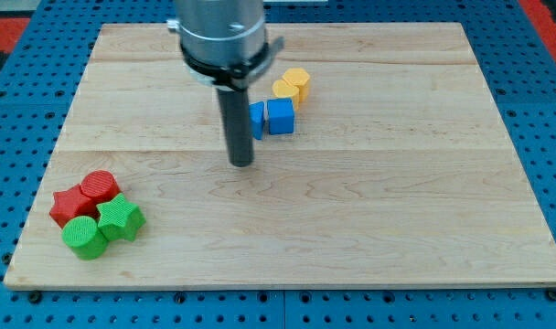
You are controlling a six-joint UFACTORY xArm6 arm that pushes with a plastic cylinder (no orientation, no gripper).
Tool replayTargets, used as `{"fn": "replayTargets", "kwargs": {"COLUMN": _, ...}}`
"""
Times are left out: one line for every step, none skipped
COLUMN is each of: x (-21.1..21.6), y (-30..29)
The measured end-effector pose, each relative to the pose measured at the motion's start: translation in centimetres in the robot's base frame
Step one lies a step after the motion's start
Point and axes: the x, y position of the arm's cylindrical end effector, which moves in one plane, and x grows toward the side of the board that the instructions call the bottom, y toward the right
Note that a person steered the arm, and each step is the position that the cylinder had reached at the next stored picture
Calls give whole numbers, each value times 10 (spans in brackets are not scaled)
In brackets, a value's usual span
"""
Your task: Slide the yellow heart to the top left
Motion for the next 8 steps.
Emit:
{"fn": "replayTargets", "kwargs": {"x": -16, "y": 45}}
{"fn": "replayTargets", "kwargs": {"x": -46, "y": 49}}
{"fn": "replayTargets", "kwargs": {"x": -62, "y": 46}}
{"fn": "replayTargets", "kwargs": {"x": -49, "y": 66}}
{"fn": "replayTargets", "kwargs": {"x": -51, "y": 102}}
{"fn": "replayTargets", "kwargs": {"x": -104, "y": 72}}
{"fn": "replayTargets", "kwargs": {"x": -140, "y": 7}}
{"fn": "replayTargets", "kwargs": {"x": -159, "y": -32}}
